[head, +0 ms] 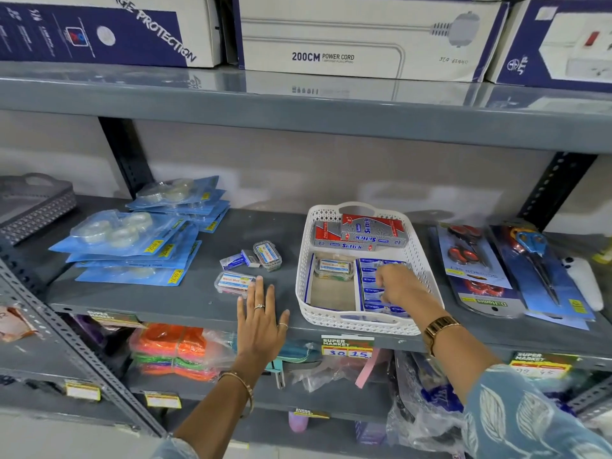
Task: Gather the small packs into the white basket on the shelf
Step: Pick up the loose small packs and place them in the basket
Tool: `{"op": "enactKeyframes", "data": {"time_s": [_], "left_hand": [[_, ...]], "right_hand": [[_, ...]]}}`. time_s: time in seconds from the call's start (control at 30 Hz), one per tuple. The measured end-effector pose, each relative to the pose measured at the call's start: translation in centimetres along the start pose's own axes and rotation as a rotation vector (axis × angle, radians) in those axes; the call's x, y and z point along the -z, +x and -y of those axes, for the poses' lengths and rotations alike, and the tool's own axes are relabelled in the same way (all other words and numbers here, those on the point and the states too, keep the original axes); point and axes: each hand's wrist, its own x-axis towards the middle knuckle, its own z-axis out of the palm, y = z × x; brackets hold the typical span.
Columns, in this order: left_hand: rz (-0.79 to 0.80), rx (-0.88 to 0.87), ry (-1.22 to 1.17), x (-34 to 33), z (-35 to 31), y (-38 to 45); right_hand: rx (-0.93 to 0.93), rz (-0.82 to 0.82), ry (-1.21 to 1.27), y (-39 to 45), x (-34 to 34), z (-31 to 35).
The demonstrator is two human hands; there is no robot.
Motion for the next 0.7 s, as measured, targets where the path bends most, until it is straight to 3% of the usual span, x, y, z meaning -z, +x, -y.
{"op": "enactKeyframes", "data": {"time_s": [0.23, 0.7], "left_hand": [[-0.016, 0.109, -0.042, 1.2, 3.8, 0.4], [-0.042, 0.047, 0.006, 1.9, 11.3, 2.8]], "right_hand": [[0.160, -0.133, 0.122, 2.4, 0.7, 5.7], [0.400, -0.041, 0.034, 7.1, -2.3, 19.4]]}}
